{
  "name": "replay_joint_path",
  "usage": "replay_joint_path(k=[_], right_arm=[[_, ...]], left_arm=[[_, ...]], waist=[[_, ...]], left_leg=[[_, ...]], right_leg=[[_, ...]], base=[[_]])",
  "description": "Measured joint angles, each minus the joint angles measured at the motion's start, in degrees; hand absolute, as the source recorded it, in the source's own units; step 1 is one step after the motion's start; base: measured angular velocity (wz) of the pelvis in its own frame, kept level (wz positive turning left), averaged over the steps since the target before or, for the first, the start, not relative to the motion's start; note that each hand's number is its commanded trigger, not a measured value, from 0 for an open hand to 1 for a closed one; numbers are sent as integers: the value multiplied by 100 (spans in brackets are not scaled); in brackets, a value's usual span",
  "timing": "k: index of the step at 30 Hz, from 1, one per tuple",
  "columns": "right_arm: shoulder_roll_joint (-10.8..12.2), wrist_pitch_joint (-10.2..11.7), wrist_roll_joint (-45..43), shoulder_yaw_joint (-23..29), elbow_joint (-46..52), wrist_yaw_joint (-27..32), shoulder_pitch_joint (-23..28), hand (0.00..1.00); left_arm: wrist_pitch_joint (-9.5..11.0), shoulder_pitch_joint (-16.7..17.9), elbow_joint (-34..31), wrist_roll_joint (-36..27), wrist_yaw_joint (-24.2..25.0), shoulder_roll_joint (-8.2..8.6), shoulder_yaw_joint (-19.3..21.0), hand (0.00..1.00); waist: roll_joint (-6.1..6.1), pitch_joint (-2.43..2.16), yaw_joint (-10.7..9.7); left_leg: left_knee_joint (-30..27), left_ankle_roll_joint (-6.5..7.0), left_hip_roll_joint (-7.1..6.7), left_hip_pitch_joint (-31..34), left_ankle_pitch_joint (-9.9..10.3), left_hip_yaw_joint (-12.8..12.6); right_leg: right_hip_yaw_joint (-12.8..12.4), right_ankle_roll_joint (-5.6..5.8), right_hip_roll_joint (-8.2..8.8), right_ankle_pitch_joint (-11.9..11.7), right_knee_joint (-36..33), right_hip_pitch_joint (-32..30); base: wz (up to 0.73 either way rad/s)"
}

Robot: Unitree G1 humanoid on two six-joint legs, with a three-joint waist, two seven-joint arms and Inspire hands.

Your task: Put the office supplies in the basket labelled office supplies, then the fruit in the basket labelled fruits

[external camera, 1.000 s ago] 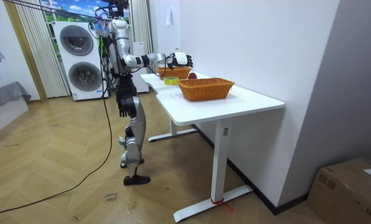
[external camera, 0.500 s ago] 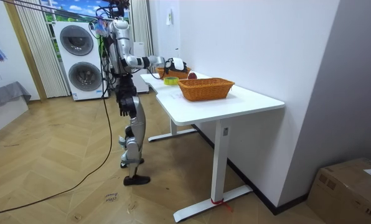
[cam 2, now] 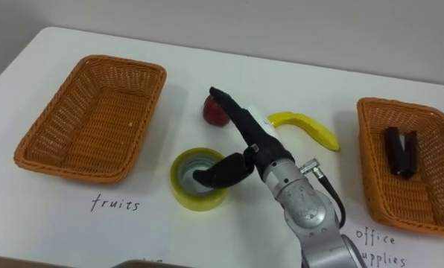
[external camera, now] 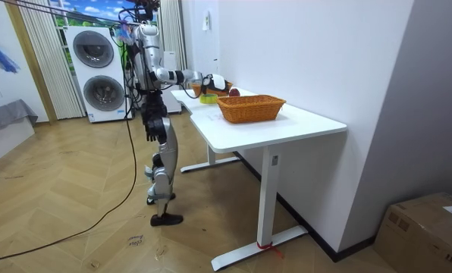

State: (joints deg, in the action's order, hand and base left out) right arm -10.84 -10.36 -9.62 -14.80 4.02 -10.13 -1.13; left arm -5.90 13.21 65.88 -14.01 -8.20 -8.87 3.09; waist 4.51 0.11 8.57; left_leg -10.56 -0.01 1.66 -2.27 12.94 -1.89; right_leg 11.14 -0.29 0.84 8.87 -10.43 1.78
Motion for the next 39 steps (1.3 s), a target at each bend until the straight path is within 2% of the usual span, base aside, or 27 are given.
replay_joint_path(k=[3, 14, 22, 26, 33, 39], right_arm=[[-2, -61, 0, -2, -103, -5, 0, 0], [-1, -65, -260, 12, -268, -47, -9, 0], [51, -87, -652, 57, -376, -129, -13, 0], [112, -88, -653, 103, -520, -137, -63, 0], [126, -96, -904, 103, -543, -263, -143, 0], [125, -174, -1120, 95, -544, -444, -256, 0]], left_arm=[[0, 0, 0, 1, 1, 0, 0, 0], [7, 15, 12, -26, 1, -10, 16, 0], [-24, 27, 9, -1, 37, -9, 106, 0], [-123, 23, 2, -2, 105, -50, 125, 0], [-145, 22, -4, 5, 153, -79, 127, 0], [-253, 24, -22, 5, 155, -103, 134, 0]], waist=[[7, 11, 0], [71, 26, 3], [83, 19, -2], [114, -2, -11], [132, 0, -13], [178, -5, -2]], left_leg=[[-1, 0, 1, 2, 0, 0], [-14, 1, -3, -25, 0, -8], [-26, 1, -3, -16, 0, 8], [-33, 1, -3, -12, -1, 37], [-71, 0, -4, 13, 0, 37], [-100, 0, -6, 38, 1, 44]], right_leg=[[1, 0, -1, 0, 0, -2], [8, 0, 6, 0, -4, 24], [21, 0, 7, 0, -12, 23], [22, 0, 7, 0, -12, 24], [19, 0, 9, 0, -16, 21], [14, -1, 8, 0, -18, 18]], base=[[0], [0], [0], [0], [0], [1]])
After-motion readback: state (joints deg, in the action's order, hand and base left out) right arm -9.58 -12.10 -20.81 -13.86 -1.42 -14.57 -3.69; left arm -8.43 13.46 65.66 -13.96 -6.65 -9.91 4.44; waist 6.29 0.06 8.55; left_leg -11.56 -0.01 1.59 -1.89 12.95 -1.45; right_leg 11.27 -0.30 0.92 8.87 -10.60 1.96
